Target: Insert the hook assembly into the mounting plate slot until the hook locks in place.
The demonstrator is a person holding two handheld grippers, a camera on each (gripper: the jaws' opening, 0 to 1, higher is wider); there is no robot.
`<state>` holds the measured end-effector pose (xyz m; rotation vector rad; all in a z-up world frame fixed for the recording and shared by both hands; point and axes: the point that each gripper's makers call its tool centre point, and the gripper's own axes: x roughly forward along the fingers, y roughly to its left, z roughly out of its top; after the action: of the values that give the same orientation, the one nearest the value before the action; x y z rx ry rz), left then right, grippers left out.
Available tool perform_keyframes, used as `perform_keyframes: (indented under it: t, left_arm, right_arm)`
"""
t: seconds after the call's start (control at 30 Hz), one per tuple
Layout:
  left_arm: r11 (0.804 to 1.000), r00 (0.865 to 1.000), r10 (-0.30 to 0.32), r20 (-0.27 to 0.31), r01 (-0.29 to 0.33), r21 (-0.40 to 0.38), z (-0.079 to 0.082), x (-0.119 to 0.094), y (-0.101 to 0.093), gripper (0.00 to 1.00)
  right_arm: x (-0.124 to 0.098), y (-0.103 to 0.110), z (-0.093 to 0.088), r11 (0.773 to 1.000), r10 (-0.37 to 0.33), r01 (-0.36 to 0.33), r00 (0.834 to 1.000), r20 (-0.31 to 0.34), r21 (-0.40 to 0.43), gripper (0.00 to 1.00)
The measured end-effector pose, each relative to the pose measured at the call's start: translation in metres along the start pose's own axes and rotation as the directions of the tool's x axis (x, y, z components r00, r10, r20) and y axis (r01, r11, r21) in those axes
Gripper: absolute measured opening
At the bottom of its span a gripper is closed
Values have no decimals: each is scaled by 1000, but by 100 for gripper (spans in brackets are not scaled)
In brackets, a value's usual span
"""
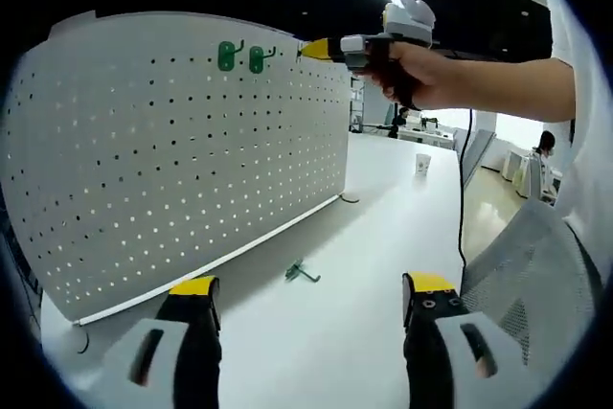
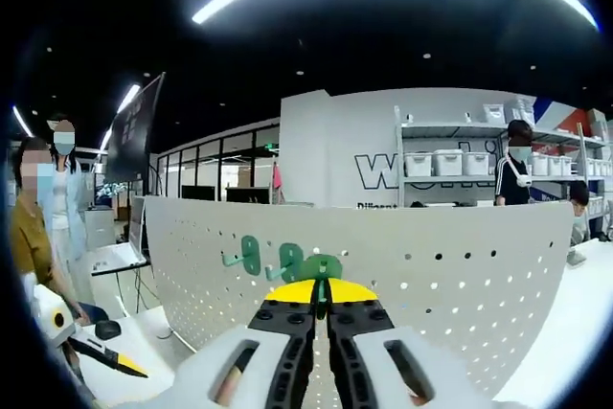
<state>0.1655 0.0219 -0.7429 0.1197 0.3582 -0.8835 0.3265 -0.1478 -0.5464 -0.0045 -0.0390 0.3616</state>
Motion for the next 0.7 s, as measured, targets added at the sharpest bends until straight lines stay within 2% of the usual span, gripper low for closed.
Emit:
perform_keyframes:
  t: [0.17, 0.43, 0.57, 0.7]
  left_arm:
    - [1000, 1000, 1, -4, -1, -6, -2, -1, 1, 80]
    - [1000, 1000, 4, -12, -4, -13, -6, -3, 1, 79]
    - [1000, 1000, 10, -17, -10, -16, -7, -4, 3, 79]
    - [1000, 1000, 14, -21, -14, -20, -9, -5, 4, 79]
  right_arm:
    - [9, -8, -1, 999, -33, 33, 999, -1, -23, 0]
    - [20, -11, -5, 997, -48, 47, 999, -9, -63, 0]
    - [25, -12, -6, 993, -56, 54, 998, -14, -109, 0]
    - [26, -13, -6, 992, -56, 54, 998, -13, -111, 0]
